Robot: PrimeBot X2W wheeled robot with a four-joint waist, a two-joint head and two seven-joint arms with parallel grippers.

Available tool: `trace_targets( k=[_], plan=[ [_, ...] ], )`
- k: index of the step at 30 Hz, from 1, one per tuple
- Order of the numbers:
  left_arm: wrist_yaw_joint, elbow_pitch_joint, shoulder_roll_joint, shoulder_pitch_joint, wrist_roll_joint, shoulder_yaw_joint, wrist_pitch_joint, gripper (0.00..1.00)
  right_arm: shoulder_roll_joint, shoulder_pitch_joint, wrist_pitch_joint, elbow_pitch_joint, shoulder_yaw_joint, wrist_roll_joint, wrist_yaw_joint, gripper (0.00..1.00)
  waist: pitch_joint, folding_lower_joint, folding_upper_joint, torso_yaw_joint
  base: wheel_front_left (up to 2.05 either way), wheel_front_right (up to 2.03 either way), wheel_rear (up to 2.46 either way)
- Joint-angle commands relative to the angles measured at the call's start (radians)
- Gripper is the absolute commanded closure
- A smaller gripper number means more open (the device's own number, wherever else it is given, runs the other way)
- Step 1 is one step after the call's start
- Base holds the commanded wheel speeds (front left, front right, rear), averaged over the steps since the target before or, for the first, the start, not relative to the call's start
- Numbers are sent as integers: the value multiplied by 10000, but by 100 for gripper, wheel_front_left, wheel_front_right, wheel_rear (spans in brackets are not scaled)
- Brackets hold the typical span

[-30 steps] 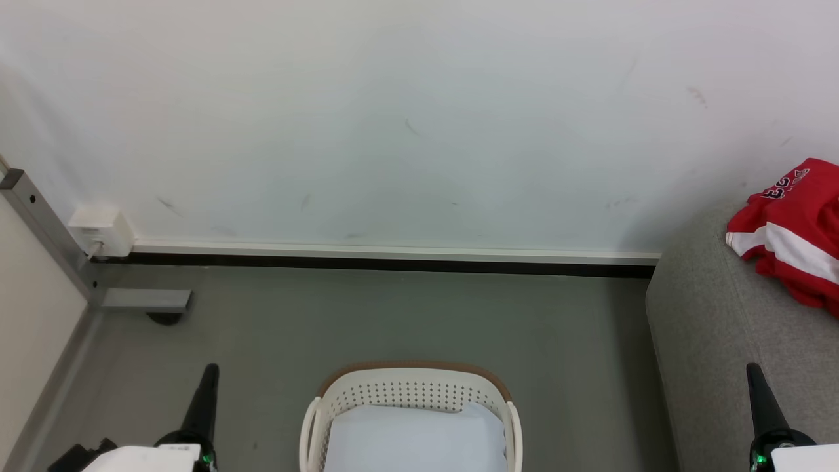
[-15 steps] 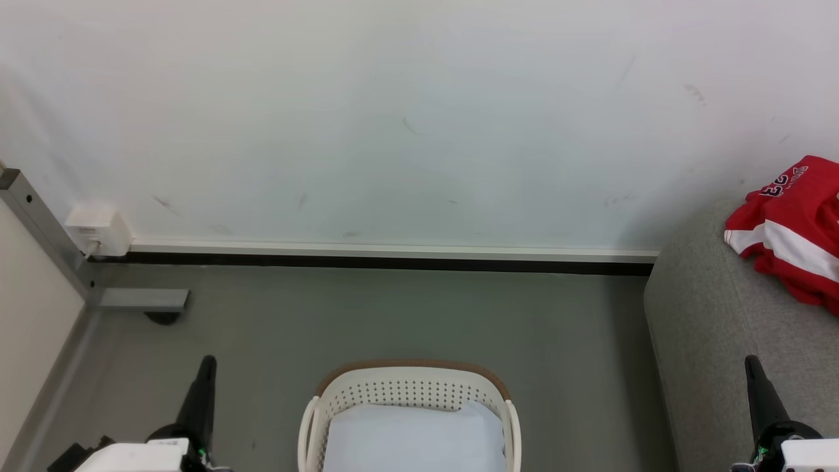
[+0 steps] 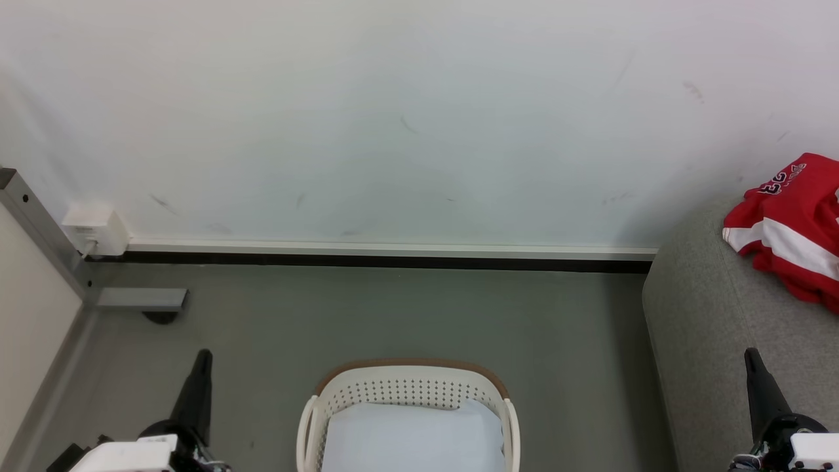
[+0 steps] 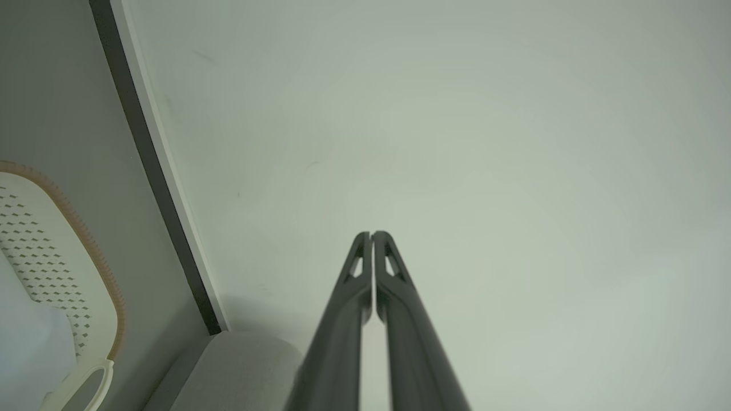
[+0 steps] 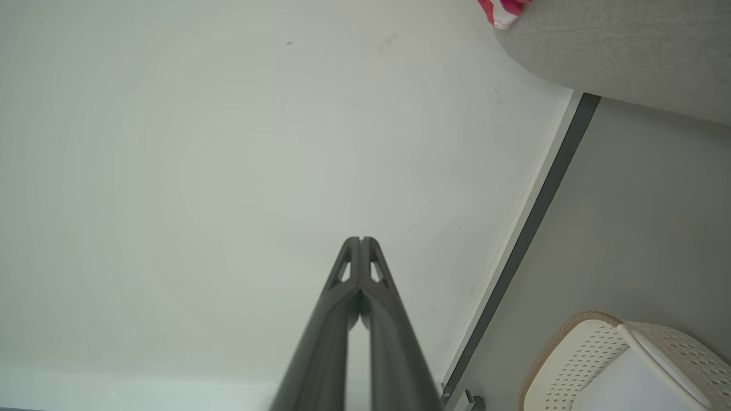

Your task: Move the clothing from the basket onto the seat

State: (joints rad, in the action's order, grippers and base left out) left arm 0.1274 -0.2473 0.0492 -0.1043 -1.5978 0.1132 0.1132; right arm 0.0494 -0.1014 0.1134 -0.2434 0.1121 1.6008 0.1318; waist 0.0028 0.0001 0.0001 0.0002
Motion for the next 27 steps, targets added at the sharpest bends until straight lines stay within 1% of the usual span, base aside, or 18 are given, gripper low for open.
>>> trace_targets(
  k=[1, 27],
  plan=[
    [60, 36, 11, -86, -209, 42, 51, 100, 15, -148, 45, -31, 45, 145, -21, 100, 3, -1, -1, -2, 0, 0, 0],
    [60, 35, 14, -81, -211, 38, 49, 100, 15, -143, 41, -29, 40, 128, -21, 100, 3, -1, -1, -2, 0, 0, 0]
  ],
)
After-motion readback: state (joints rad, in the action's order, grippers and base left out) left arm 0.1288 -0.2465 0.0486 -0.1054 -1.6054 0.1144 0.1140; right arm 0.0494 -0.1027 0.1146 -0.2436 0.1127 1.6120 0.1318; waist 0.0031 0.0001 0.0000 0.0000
